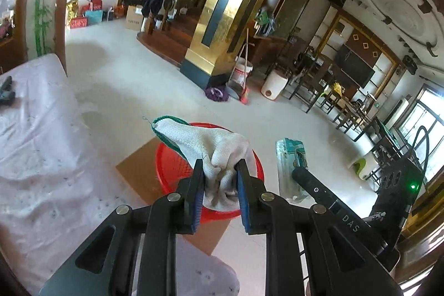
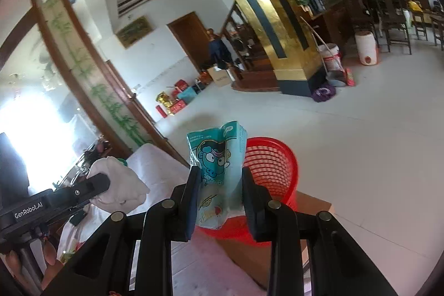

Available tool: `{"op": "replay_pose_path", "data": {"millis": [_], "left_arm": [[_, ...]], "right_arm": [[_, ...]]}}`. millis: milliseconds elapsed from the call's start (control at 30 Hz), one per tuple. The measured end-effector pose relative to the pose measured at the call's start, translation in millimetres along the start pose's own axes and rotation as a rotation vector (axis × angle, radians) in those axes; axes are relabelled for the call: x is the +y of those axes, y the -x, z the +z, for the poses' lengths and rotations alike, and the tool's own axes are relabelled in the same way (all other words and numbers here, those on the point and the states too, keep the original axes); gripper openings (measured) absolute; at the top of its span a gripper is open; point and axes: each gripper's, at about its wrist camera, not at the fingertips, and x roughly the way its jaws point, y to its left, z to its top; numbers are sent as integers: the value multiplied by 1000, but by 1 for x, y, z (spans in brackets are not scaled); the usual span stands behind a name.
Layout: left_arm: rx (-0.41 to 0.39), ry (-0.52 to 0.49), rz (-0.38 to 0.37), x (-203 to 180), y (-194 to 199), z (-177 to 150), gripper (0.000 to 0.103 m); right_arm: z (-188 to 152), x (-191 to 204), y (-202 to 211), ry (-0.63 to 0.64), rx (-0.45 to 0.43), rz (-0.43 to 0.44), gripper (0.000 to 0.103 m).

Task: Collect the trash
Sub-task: 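Carry glove and teal packet to the red basket and release both, then return both open tools over the table toward the trash pile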

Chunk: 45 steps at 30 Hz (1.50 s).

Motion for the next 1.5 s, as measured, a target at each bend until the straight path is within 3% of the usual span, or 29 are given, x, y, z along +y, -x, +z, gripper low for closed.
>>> {"op": "replay_pose_path", "data": {"millis": [333, 400, 467, 500, 533, 600, 633, 733, 867, 1000, 1100, 1333, 1500], "left_arm": [[91, -5, 24, 0, -61, 0, 22], [101, -15, 49, 3, -72, -1, 28], [117, -16, 64, 9, -82, -6, 52], [123, -4, 69, 14, -85, -9, 56], [129, 24, 65, 20, -86, -11, 59], [134, 62, 39, 27, -78, -16, 59], [129, 71, 33, 30, -71, -18, 59], [77, 72, 65, 36, -35, -22, 62], [-41, 71, 157, 40, 39, -40, 80], [-150, 88, 292, 44, 121, -68, 82], [-216, 118, 381, 52, 174, -90, 82], [-347, 187, 624, 83, 280, -141, 86], [-399, 257, 744, 116, 339, -179, 86]], "right_arm": [[6, -18, -36, -19, 45, -32, 31], [6, -18, -42, -22, 52, -37, 32], [7, -21, -48, -32, 58, -50, 35], [7, -23, -50, -36, 57, -46, 36], [7, -24, -52, -42, 57, -34, 39], [8, -26, -52, -56, 60, -21, 67], [9, -24, -48, -54, 47, -18, 71], [8, -10, -29, 1, 11, -27, 71], [2, 15, 1, 52, -33, 30, 76], [-18, 61, 33, 155, -82, 86, 90], [-37, 103, 54, 249, -108, 141, 95], [-74, 173, 79, 401, -115, 250, 97], [-92, 209, 73, 417, -32, 383, 97]]}}
